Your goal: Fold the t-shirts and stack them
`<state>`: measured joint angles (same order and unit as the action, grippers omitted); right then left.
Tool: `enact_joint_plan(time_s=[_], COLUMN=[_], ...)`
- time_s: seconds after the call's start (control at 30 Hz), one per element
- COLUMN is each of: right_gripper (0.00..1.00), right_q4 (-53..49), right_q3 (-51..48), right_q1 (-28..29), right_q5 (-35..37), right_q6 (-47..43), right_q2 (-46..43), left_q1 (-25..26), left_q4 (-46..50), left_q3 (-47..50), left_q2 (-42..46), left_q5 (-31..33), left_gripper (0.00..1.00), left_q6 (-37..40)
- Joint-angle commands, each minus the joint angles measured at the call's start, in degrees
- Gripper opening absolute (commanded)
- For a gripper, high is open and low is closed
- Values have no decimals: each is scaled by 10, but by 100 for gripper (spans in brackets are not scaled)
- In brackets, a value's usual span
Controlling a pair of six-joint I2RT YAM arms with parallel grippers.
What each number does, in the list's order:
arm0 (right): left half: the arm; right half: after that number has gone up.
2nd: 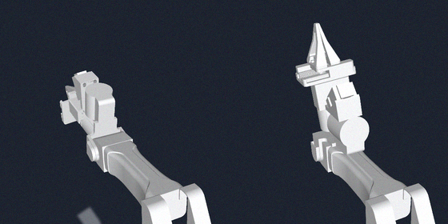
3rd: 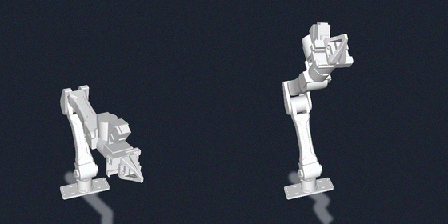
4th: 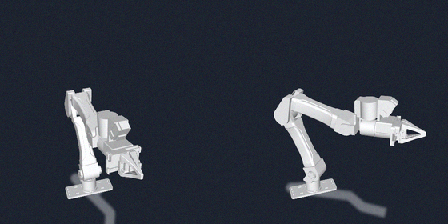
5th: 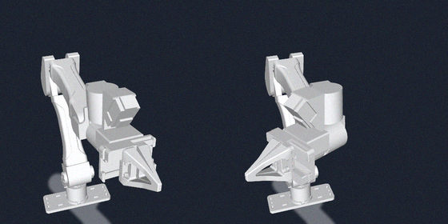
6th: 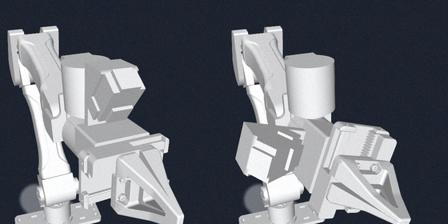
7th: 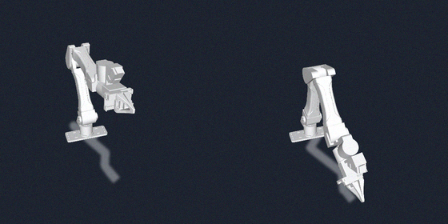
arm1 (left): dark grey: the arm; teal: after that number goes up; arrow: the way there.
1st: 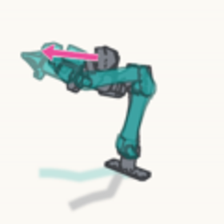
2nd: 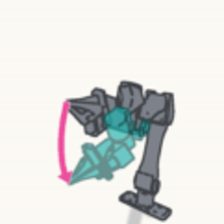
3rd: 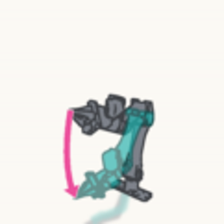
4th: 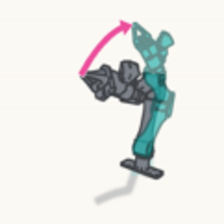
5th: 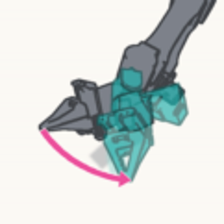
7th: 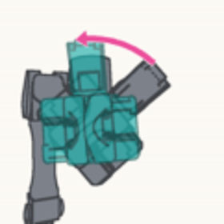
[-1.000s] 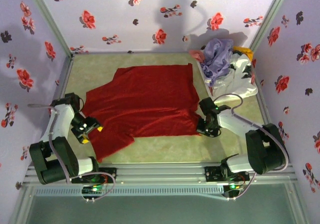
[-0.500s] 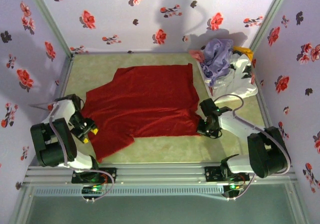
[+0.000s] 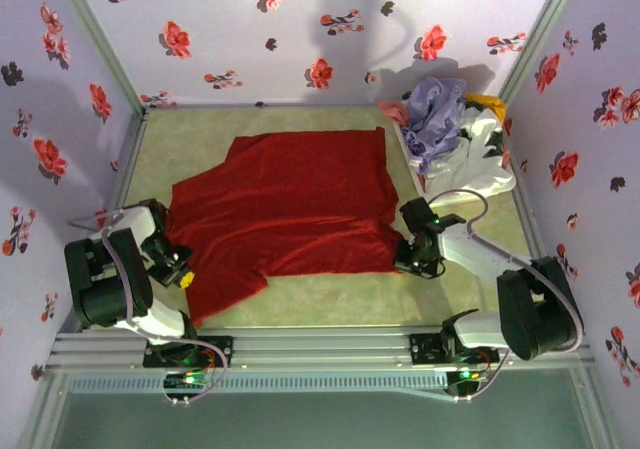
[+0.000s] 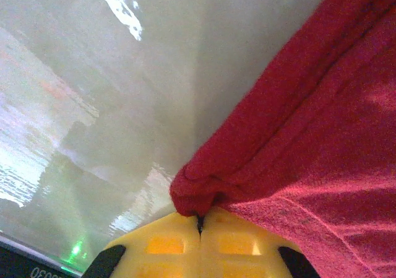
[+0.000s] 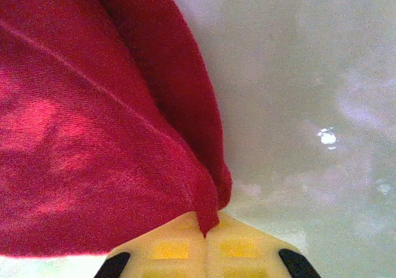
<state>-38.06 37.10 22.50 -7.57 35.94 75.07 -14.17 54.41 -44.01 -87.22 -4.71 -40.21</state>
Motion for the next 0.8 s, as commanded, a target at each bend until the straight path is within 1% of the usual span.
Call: enact_joint_plan(time_s=[0.0,0.13,0.23,0.33,0.43,0.53,0.67,0.77], right_gripper=[0,0,0,0,0,0,0,0], right_q4=[-42,-87,-88,-113,-138,-153,-166,-164], right_q3=[10,2,-8,2,12,15,20,20], right_q1=[-1,5,31,57,72,77,88,113], right_q5=[5,18,14,37,68,73,74,78], right_q6=[-5,12,53,74,93,105,113,126], right_q2=[-44,-82,-101,-118,-156,-188,-203,-211], left_q1=[-4,-10,-10,-13,-14,-23,-27,-31], left_q4=[0,36,56,89,120,147,157,156], left_q3=[-1,-7,-14,-37,-53,-59,-52,-46], left_q2=[33,88,104,100,115,135,163,180], left_q5=[10,28,32,37,50,62,56,48], left_gripper=[0,0,0,0,0,0,0,0], left_q6=[7,-12,-27,-23,-21,-11,2,4])
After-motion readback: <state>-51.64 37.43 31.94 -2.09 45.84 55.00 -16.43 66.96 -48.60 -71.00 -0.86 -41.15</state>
